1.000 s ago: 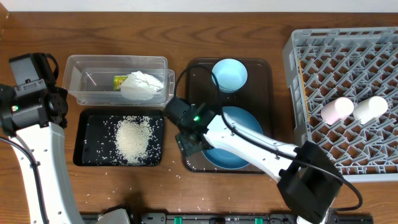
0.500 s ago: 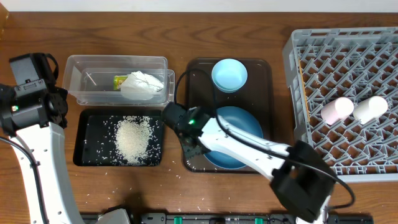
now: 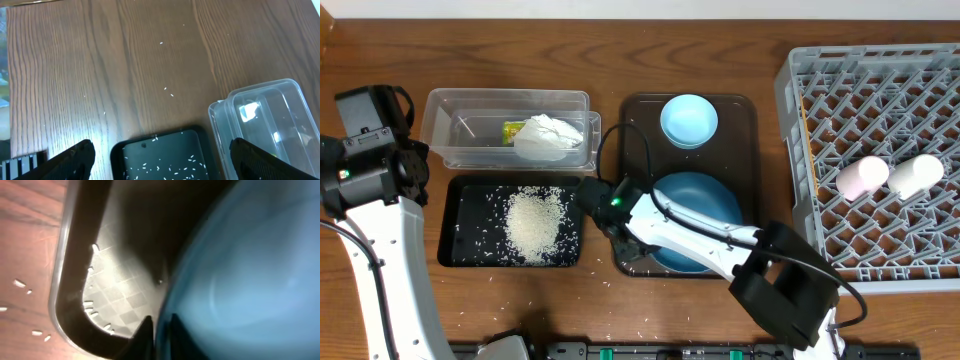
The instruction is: Sort waste into correct bins and load items into the dishwasher rack
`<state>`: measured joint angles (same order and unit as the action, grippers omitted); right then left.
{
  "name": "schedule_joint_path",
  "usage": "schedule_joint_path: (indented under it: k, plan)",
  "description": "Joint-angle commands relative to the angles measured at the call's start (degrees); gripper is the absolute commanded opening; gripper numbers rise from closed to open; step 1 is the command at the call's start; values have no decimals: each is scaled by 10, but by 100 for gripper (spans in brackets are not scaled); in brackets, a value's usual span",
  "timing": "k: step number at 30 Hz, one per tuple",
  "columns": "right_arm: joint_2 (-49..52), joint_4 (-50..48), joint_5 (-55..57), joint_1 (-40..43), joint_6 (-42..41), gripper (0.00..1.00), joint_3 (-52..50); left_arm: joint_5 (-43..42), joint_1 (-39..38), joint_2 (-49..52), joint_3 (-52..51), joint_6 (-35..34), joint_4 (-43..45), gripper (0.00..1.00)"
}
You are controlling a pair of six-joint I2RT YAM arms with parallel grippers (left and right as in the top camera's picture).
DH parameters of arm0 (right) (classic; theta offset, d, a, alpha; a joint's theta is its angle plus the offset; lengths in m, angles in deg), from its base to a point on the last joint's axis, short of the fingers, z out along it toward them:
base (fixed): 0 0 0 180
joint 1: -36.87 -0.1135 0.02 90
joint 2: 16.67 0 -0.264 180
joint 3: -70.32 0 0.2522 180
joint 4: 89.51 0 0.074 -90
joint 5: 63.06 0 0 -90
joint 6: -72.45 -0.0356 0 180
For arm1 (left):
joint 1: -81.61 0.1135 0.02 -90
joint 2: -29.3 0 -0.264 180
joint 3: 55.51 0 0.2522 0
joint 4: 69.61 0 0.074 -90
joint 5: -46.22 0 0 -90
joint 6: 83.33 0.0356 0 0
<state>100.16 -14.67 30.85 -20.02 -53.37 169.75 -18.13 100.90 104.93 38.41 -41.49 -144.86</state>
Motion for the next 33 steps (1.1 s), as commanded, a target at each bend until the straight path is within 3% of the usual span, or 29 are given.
schedule_joint_path:
  k: [1,9,17,24,33]
  plan:
    - [-3,18,6,9,-6,1,38,5,2,1,2,-1,-2,89]
    - [-3,121,7,37,20,1,151,5,2,1,2,-1,-2,89]
    - [-29,239,2,149,105,1,348,5,2,1,2,-1,-2,89]
    - [-94,257,-45,316,224,1,479,5,2,1,2,-1,-2,89]
    - [-128,205,-250,599,341,1,483,5,2,1,2,-1,-2,89]
